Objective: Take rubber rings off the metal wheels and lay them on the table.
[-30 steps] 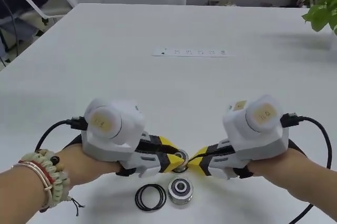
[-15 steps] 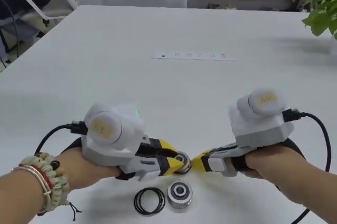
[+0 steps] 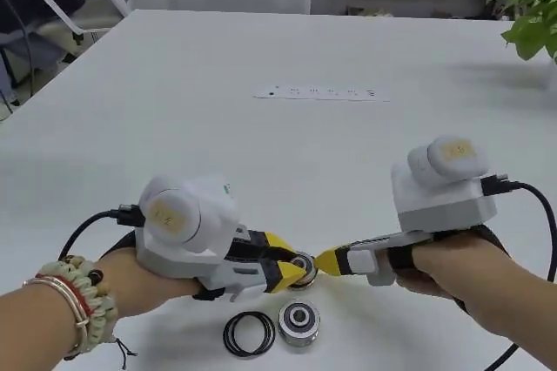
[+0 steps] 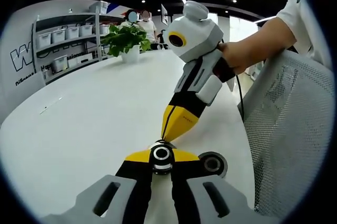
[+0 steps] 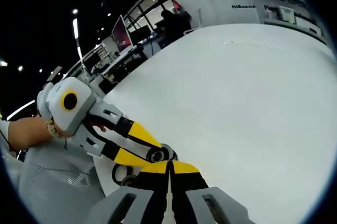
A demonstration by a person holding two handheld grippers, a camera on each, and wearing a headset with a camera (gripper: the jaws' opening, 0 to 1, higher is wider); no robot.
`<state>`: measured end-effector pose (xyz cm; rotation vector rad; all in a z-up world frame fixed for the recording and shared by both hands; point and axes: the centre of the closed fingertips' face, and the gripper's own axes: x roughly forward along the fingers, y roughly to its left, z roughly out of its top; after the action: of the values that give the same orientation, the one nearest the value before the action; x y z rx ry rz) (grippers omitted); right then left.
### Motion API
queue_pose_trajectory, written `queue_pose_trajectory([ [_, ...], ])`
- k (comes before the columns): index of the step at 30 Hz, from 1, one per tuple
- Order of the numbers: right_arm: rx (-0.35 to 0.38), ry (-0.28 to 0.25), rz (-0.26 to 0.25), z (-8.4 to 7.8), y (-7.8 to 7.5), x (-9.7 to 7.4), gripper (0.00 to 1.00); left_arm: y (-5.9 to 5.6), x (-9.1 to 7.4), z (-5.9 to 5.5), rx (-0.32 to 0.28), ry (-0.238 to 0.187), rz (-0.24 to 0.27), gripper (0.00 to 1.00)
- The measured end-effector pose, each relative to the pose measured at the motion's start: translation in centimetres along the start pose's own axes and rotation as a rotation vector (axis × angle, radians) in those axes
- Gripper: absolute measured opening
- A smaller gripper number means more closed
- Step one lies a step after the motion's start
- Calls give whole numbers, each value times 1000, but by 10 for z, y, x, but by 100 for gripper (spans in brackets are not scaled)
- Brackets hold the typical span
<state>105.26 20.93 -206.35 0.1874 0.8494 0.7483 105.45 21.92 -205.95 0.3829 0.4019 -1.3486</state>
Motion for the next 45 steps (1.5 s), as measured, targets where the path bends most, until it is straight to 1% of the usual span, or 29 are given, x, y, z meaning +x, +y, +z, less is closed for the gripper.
queue_pose_trajectory([
  [4, 7, -1, 8, 0, 3, 0, 0, 0, 0, 0, 1, -1, 2, 8],
  [12, 0, 6, 17, -1, 7, 0, 0, -1, 1, 0, 0, -3, 1, 8],
  [14, -11, 6, 17, -1, 8, 0, 0, -1, 0, 0, 0, -4, 1, 8],
  [21, -8, -3, 29, 2, 9, 0, 0, -1, 0, 0, 1, -5, 2, 8],
  [24, 12, -10, 39, 4, 12, 0, 0, -1, 0, 0, -1, -7, 1, 8],
  [30, -1, -20, 54, 7, 15, 1, 0, 0, 0, 1, -2, -10, 2, 8],
  [33, -5, -28, 73, 9, 18, 1, 0, 0, 1, 1, -5, -11, 5, 8],
  [34, -4, -71, 86, 17, 22, 0, 0, 0, 1, 1, -5, -11, 4, 8],
  [35, 5, -55, 82, 17, 21, -1, 0, 0, 1, 1, -5, -10, 5, 8],
  [37, -12, -51, 61, 14, 17, 0, 0, 0, 1, 1, -4, -12, 12, 8],
  [38, 6, -39, 61, 11, 16, 1, 0, 0, 1, 1, -1, -16, 15, 8],
  [40, 9, -42, 59, 11, 15, 0, 0, 0, 1, 1, -2, -15, 15, 8],
  [42, 9, -43, 53, 12, 15, 0, 0, 0, 1, 1, -2, -8, 9, 8],
  [44, 9, -40, 48, 12, 14, 0, 0, 0, 0, 1, -9, 7, 4, 8],
  [45, 7, -38, 45, 11, 14, 0, 0, 0, -1, 0, 2, 22, 0, 8],
])
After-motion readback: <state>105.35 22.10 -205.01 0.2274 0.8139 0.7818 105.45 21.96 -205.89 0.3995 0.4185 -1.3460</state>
